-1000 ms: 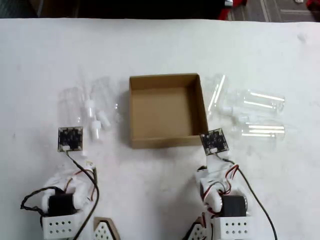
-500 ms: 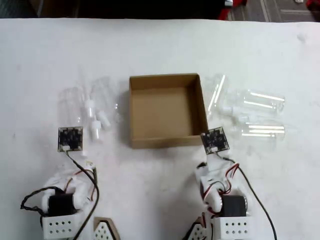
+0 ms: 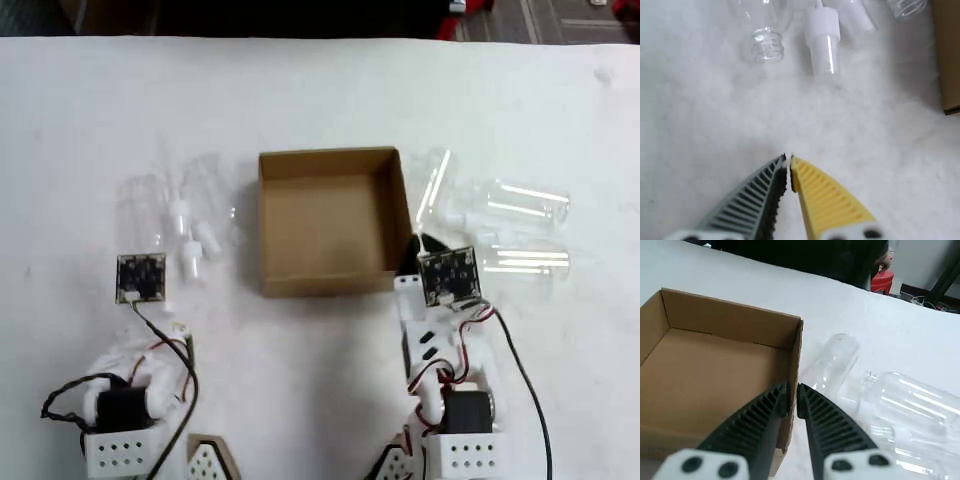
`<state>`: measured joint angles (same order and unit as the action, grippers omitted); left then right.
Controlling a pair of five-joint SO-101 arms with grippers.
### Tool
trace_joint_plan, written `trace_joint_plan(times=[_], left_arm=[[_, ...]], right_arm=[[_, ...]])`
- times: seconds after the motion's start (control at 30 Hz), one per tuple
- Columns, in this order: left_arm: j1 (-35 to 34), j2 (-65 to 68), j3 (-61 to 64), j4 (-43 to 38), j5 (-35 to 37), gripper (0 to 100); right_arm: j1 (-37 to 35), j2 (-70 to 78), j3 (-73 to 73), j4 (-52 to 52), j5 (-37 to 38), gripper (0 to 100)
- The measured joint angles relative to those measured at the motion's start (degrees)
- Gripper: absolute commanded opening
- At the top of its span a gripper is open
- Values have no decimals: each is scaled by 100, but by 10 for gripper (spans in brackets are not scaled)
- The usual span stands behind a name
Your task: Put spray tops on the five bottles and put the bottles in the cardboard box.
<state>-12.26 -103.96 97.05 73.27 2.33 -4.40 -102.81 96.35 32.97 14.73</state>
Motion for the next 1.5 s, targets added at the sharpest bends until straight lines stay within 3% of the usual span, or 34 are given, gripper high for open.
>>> trace_joint_plan(times=[0.4,0.7,0.77,0.97,1.07,1.27,1.37,1.5], left_arm=[[-18,0,-44,-352,0,20],[-105,-79,-1855,-703,-26,21],[-114,-70,-1873,-791,-273,21],[-114,0,-1679,-1697,-1960,21],[-79,0,-1732,-2268,-1969,21],[1099,220,-2954,-2066,-2066,21],[1741,1116,-3675,-1916,-2022,21],[1925,2866,-4730,-1793,-1741,21]], right_arm=[[1213,0,0,422,0,18],[1284,0,0,422,0,18],[1284,0,0,422,0,18],[1284,0,0,440,0,18],[1284,0,0,440,0,18],[1284,0,0,440,0,18],[1284,0,0,457,0,18],[1284,0,0,554,0,18]])
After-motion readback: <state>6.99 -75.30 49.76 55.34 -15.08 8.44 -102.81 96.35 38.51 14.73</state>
